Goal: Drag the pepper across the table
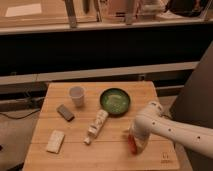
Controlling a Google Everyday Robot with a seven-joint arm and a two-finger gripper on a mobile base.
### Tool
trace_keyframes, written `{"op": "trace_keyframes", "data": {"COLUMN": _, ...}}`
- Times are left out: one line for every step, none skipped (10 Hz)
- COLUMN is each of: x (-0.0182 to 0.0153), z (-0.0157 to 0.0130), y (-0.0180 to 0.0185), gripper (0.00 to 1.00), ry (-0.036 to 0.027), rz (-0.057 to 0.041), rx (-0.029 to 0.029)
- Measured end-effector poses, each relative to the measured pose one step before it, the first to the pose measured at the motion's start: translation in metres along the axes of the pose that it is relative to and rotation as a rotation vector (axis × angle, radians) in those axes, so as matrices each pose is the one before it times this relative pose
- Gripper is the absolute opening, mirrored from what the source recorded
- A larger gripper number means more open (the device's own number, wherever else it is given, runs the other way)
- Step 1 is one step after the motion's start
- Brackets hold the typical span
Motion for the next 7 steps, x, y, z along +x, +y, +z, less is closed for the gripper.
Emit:
{"op": "trace_keyframes", "data": {"x": -0.00049, "z": 0.00085, "y": 0.00013, "gripper": 0.80, "ry": -0.00313, "rz": -0.00284, "rx": -0.00208}}
{"op": "trace_keyframes", "data": {"x": -0.00030, "z": 0.00090, "y": 0.00017, "gripper": 0.78, "ry": -0.00279, "rz": -0.00309, "rx": -0.00233}}
{"op": "trace_keyframes", "data": {"x": -0.00018, "z": 0.00090, "y": -0.00063, "gripper": 0.74, "ry": -0.00344, "rz": -0.00394, "rx": -0.00123}}
{"op": "trace_keyframes", "data": {"x": -0.00016, "z": 0.00047, "y": -0.00150, "gripper": 0.75, "ry": -0.00196, "rz": -0.00292, "rx": 0.00122}}
{"op": "trace_keyframes", "data": {"x": -0.00136, "z": 0.00099, "y": -0.00196, "gripper": 0.79, "ry": -0.00337, "rz": -0.00814, "rx": -0.00489}}
{"op": "trace_keyframes", "data": {"x": -0.00076, "z": 0.00072, "y": -0.00075, "gripper": 0.76, "ry": -0.00232, "rz": -0.00464, "rx": 0.00102}}
{"op": "trace_keyframes", "data": {"x": -0.00056, "z": 0.00102, "y": -0.00018, "gripper": 0.72, "ry": -0.00243, "rz": -0.00329, "rx": 0.00127}}
